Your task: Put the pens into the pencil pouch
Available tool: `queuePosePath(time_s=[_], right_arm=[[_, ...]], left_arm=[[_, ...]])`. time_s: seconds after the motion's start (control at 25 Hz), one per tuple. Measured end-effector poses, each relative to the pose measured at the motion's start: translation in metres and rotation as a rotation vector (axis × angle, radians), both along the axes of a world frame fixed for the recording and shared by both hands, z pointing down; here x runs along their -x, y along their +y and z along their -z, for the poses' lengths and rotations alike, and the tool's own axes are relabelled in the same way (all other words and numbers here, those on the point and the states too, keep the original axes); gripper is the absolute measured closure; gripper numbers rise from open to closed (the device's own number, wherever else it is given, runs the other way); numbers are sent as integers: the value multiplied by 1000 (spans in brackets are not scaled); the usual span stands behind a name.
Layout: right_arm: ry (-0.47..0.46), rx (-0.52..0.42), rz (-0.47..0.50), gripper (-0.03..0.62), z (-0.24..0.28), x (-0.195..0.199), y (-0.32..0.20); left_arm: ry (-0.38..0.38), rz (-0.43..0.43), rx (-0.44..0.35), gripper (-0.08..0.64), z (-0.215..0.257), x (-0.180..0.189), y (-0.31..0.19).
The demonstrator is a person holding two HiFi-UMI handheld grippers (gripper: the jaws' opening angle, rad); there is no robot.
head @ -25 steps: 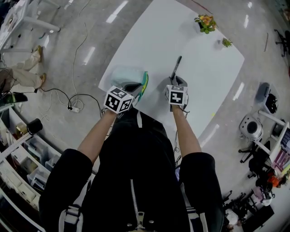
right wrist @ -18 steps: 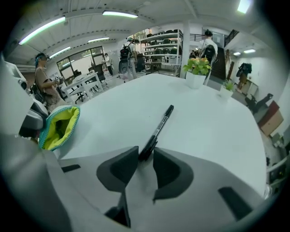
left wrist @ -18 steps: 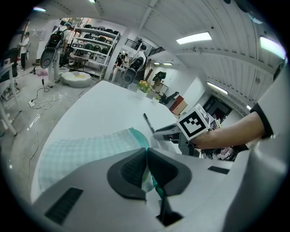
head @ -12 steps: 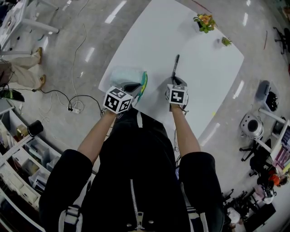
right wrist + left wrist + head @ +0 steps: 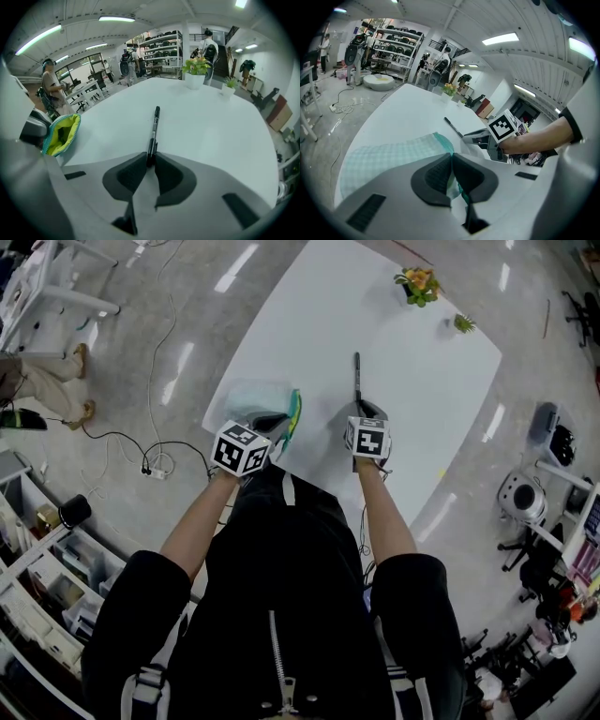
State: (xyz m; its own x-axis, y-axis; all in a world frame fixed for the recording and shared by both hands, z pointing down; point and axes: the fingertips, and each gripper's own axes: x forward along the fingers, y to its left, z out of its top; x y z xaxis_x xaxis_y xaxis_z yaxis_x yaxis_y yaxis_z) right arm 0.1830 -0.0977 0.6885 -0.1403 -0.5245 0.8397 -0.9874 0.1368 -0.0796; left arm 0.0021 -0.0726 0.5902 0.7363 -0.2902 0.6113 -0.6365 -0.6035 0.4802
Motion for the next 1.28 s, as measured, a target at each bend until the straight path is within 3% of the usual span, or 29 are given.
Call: queuePosePath(time_s=[0.68, 0.96, 1.28], right_arm=[[12, -105, 69, 529, 34, -38, 3], [-5, -170, 165, 529, 65, -42, 8], [-31, -173, 298, 529, 84, -41, 35]], left_arm=[[-14, 8, -14, 525, -1, -6, -7], [-16, 13, -21, 525, 0, -6, -10], [-20, 11, -29, 525, 0, -8, -12]])
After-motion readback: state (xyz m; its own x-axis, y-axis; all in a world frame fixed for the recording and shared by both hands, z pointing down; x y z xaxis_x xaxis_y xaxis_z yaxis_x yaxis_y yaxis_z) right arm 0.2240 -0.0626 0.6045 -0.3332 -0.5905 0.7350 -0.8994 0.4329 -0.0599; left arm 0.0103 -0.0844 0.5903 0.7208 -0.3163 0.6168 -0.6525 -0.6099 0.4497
